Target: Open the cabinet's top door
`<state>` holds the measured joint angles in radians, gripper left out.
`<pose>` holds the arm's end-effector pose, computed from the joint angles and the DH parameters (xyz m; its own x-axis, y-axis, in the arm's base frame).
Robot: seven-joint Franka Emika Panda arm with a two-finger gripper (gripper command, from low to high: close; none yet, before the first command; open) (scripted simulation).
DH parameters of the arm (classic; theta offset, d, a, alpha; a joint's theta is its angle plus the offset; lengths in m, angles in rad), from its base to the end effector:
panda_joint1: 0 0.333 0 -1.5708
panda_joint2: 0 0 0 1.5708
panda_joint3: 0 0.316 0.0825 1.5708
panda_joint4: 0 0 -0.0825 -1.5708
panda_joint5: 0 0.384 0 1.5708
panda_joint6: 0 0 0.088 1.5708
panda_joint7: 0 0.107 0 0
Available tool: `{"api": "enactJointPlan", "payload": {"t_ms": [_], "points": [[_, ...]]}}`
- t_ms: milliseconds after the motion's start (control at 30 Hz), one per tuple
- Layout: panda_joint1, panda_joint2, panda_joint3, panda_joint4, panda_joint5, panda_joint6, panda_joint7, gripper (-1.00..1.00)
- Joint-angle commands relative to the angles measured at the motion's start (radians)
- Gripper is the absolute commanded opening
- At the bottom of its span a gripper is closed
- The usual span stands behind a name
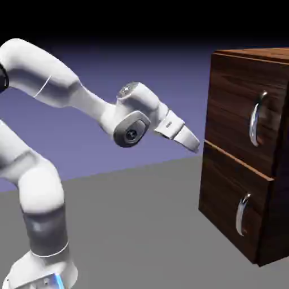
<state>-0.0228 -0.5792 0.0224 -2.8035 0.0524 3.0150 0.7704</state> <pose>0.3890 -0.0039 0.4619 0.4791 -0.7288 0.4893 -0.5149 -0.6848 -0.5157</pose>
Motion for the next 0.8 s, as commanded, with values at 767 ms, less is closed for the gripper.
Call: {"api": "enactJointPlan", "payload": {"t_ms": [767], "points": [[-0.692, -0.182, 0.446, 0.129, 1.044, -0.437, 0.586, 1.00]]}}
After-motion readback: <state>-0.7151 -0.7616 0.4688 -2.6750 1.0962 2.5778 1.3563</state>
